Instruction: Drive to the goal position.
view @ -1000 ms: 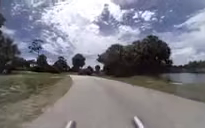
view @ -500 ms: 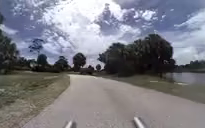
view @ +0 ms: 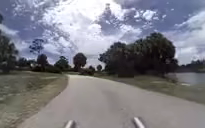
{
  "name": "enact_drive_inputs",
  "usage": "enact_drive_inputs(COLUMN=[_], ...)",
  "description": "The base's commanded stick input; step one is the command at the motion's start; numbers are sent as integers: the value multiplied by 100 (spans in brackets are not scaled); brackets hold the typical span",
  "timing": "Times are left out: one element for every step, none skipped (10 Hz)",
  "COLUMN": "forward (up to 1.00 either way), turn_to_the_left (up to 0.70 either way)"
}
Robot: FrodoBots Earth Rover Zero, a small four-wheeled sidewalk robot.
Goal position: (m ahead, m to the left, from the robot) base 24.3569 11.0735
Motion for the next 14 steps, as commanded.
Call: enact_drive_inputs(forward=[85,85,85,85,85,85,85,85,85,85,85,85,85,85], turn_to_the_left=[0,0,0,0,0,0,0,0,0,0,0,0,0,0])
